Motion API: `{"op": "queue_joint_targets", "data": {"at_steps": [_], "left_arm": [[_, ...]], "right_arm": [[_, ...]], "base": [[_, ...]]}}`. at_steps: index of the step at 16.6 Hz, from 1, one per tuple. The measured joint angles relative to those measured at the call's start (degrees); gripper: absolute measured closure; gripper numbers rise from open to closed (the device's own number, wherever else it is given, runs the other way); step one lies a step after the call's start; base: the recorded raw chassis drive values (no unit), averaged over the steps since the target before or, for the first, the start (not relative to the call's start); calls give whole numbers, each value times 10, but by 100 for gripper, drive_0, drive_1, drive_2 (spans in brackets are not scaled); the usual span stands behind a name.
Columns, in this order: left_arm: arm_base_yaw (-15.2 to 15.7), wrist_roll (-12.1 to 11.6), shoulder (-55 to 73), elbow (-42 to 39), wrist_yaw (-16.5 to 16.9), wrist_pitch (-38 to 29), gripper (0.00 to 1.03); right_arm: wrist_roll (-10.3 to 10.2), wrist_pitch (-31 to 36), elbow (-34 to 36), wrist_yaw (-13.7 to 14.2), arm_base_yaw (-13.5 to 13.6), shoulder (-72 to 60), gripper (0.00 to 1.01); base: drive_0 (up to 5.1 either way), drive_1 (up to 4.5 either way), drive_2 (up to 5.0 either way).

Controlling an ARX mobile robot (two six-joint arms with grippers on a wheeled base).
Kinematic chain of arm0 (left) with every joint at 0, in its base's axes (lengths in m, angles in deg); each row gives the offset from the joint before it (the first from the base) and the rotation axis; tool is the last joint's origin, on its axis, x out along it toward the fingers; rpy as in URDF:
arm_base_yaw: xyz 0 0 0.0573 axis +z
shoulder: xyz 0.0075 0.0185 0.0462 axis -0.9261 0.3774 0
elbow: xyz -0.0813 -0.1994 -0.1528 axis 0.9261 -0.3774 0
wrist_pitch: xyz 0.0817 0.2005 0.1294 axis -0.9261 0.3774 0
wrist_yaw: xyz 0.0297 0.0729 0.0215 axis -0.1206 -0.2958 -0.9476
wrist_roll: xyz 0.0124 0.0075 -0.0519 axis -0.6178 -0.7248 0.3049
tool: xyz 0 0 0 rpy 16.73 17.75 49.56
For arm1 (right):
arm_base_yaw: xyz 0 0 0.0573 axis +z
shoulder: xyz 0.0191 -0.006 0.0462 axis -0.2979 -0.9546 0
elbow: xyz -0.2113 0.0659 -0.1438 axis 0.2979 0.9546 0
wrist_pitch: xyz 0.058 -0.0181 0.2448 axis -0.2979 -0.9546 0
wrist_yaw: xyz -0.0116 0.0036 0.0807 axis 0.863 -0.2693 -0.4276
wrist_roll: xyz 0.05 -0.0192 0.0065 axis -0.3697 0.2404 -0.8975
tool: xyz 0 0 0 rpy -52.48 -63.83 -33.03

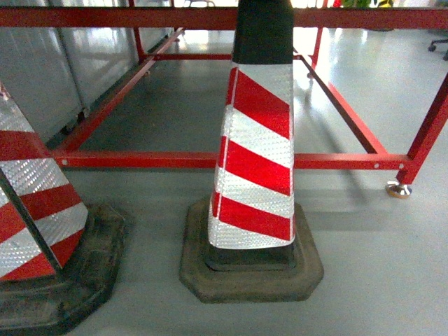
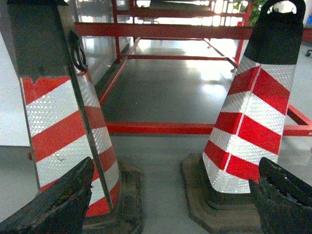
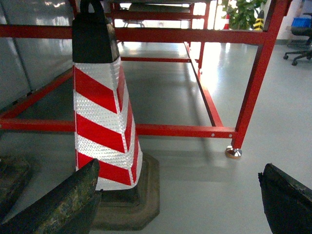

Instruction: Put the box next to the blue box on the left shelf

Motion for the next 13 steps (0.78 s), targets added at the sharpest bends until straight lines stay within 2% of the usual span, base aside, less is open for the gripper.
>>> {"op": "queue_joint_targets", "data": {"at_steps": [13], "left_arm": [[0,0,0,0,0,1,5]], "right_arm": [[0,-2,0,0,0,0,3]], "base": [[0,0,0]]}}
